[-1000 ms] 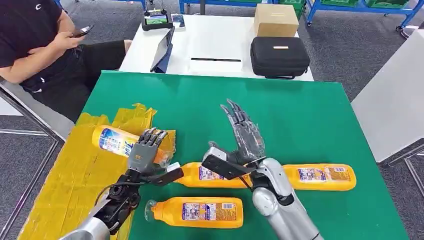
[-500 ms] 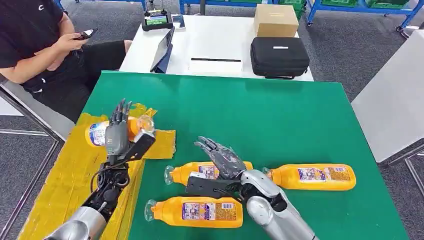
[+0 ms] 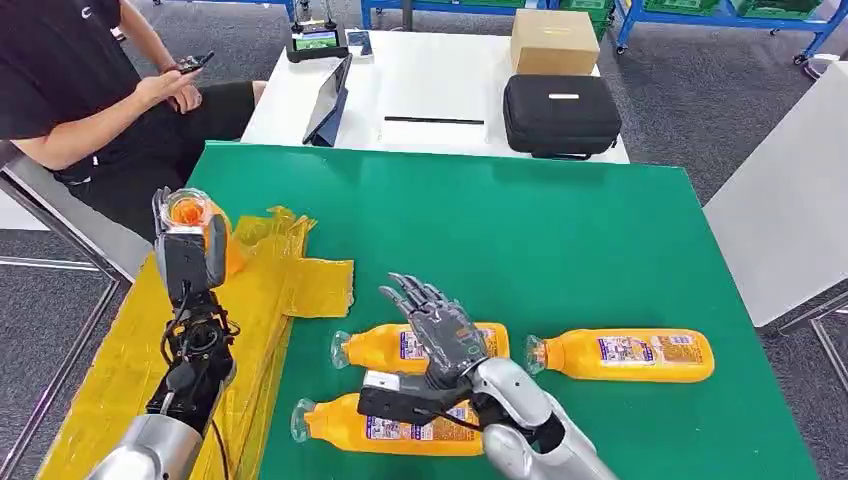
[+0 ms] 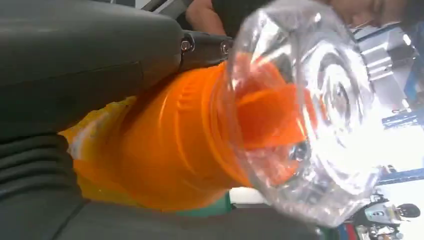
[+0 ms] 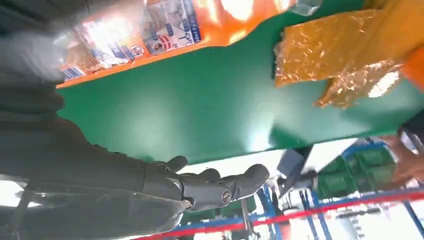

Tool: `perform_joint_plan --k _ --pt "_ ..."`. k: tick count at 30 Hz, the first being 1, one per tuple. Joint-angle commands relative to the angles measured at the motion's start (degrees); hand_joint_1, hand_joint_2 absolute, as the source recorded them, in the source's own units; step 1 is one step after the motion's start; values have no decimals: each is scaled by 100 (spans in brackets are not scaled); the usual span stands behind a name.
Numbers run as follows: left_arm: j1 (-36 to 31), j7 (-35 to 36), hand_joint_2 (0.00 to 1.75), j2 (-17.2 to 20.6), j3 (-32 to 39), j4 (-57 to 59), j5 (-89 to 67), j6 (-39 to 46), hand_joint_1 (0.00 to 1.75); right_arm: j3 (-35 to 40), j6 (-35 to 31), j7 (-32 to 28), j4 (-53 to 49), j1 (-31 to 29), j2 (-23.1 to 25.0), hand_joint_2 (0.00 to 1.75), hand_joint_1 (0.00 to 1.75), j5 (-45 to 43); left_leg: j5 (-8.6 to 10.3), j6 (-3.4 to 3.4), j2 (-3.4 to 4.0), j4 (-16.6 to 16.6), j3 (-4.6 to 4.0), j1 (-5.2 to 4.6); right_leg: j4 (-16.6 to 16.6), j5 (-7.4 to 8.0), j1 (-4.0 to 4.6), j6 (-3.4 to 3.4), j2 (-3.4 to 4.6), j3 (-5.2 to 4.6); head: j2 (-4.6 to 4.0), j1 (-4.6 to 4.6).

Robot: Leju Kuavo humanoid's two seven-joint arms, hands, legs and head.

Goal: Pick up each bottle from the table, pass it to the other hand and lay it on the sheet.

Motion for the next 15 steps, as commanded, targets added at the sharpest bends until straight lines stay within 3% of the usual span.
perform_joint_plan --k 1,9,12,15 --pt "-99 70 0 26 61 57 -15 -53 0 200 -31 37 -116 17 -68 175 0 17 -8 -15 6 0 13 5 -2 -6 5 -4 -2 13 0 0" --pt "-279 249 0 229 -326 635 -498 -374 0 -50 -189 -59 -292 75 -52 175 0 -24 -7 -15 3 0 15 3 0 -8 4 -5 -7 13 0 0" --pt "-396 313 0 293 -453 938 -848 -238 0 -130 -233 -147 -293 80 -51 175 0 -75 -6 -16 2 -2 19 3 -1 -8 3 -5 -8 16 0 0" --pt "-449 744 0 443 -743 1126 -2287 426 0 -136 -223 -188 -254 14 -7 175 0 -70 -5 -15 4 -1 15 3 -1 -6 3 -4 -7 12 0 0"
